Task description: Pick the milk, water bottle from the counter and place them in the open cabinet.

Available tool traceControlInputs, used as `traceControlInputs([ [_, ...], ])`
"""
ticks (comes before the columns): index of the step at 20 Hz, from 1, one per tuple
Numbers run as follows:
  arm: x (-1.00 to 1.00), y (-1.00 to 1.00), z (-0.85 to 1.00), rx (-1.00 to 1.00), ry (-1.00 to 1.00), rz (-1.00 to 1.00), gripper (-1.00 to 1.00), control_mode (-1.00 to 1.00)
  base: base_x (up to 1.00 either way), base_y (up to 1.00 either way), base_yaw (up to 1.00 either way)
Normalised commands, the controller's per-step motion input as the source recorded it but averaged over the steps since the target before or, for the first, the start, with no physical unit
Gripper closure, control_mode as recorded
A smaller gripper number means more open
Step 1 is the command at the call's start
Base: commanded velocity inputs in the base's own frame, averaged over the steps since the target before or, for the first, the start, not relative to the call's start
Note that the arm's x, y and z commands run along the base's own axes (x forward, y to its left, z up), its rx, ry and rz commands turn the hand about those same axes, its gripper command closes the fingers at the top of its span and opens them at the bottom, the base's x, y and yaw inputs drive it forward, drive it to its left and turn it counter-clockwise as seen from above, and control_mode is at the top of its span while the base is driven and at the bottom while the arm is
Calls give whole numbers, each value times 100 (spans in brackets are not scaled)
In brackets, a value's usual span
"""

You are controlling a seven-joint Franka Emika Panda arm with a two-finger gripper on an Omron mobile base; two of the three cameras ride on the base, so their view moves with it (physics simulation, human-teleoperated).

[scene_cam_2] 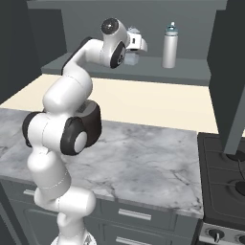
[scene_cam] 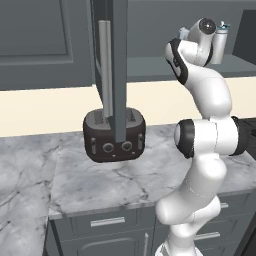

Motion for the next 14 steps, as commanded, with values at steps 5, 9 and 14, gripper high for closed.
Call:
traceControlInputs([
  [5, -7, -3, 2, 0, 0, 0, -100, -100, 0, 0, 0],
  [9, -36, 0, 2, 0, 0, 0, -100, -100, 0, 0, 0],
  [14, -58, 0, 0, 0, 0, 0, -100, -100, 0, 0, 0],
])
